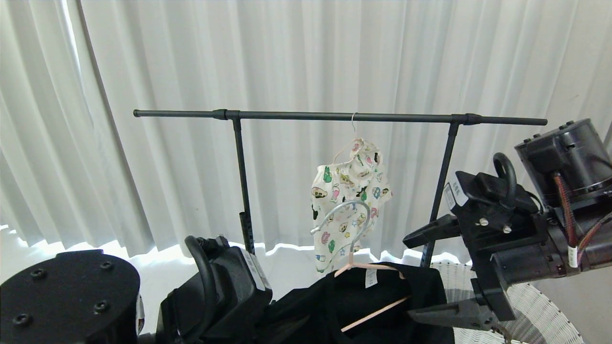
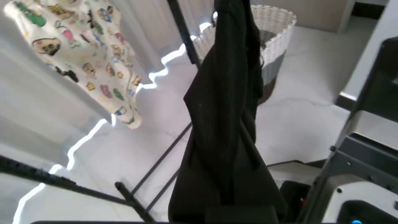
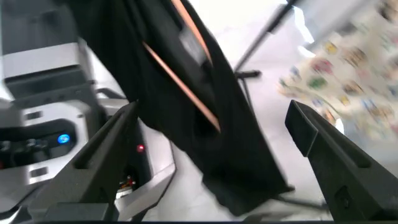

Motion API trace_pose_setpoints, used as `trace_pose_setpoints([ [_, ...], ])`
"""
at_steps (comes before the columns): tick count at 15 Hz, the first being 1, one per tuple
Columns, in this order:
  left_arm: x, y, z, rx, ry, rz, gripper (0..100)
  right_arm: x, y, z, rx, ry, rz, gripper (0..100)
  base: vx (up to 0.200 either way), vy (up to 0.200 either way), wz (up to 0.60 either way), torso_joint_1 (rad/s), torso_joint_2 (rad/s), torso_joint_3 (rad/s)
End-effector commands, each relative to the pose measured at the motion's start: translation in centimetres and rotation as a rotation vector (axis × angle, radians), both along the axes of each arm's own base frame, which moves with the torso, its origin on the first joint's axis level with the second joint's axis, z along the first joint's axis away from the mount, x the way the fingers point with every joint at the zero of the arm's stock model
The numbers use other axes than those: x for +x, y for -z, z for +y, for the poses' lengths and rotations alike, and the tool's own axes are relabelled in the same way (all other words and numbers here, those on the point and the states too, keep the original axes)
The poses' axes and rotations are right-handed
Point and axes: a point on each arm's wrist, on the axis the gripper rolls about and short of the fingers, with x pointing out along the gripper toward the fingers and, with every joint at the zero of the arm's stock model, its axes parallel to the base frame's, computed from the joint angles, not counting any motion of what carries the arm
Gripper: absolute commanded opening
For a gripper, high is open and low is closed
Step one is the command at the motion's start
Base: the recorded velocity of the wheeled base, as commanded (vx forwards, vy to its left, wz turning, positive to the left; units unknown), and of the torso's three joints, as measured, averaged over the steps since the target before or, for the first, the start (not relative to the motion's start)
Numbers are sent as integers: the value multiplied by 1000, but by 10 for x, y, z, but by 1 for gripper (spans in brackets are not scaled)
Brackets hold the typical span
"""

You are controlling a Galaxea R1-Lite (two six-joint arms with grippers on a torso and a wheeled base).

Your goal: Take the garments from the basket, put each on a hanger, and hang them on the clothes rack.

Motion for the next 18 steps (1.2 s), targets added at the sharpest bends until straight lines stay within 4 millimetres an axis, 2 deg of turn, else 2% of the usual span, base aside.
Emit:
trace_pose_setpoints([
  [1,-5,-1,-4,-3,32,-3,0,-2,9,19,-22,-66,26,100,0,0,0,0,0,0],
  [6,-6,-4,-5,-36,39,-31,0,5,22,31,-58,-85,47,100,0,0,0,0,0,0],
  [8,-10,-3,-6,-34,59,-29,0,13,23,29,-57,-57,42,100,0,0,0,0,0,0],
  [18,-10,-8,-11,-70,73,-52,0,22,29,23,-77,-15,59,100,0,0,0,0,0,0],
])
